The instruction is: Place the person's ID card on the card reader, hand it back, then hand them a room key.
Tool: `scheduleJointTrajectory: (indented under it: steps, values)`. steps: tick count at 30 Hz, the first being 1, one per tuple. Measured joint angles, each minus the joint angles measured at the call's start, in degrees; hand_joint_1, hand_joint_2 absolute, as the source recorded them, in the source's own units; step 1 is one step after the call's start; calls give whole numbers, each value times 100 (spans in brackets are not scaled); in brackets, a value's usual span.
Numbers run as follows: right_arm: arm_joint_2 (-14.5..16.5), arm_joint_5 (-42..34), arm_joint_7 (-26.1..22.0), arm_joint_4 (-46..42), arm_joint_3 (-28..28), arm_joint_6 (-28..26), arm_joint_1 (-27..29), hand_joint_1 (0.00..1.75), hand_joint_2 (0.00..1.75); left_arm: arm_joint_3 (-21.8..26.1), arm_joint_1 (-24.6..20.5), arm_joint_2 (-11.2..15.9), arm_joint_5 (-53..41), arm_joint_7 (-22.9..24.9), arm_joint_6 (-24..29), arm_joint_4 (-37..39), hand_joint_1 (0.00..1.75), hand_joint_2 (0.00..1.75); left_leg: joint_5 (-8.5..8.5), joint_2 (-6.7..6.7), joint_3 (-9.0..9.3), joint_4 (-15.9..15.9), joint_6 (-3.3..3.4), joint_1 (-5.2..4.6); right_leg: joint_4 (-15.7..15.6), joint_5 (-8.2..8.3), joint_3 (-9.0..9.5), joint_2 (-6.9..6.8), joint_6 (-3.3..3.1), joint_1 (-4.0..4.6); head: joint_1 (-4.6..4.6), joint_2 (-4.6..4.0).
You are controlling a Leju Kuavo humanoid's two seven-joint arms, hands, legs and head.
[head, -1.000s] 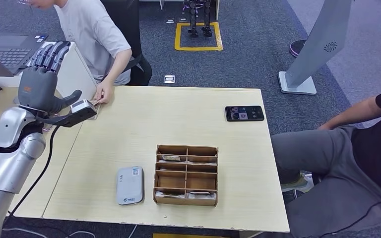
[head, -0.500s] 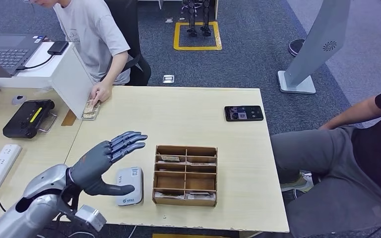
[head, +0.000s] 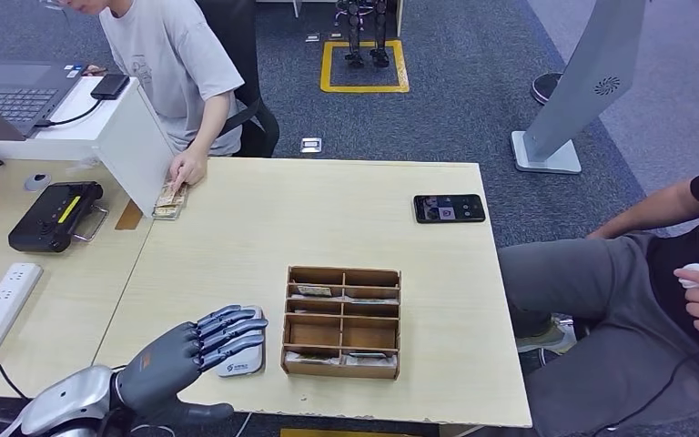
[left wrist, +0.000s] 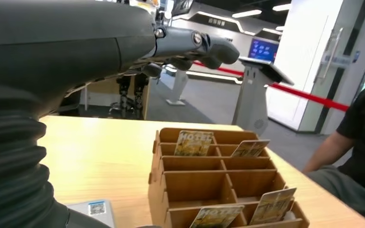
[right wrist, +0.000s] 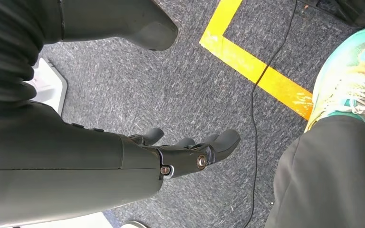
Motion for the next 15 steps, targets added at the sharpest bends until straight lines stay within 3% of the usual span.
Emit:
scheduleJointTrajectory:
  steps: [15]
  values:
    - [-2,0,1,-10,-13,0,2,0,175,0,24,46,-20,6,11,0,0,175,0,0,0,0,0,0,0,0,0,-1,0,0,-1,0]
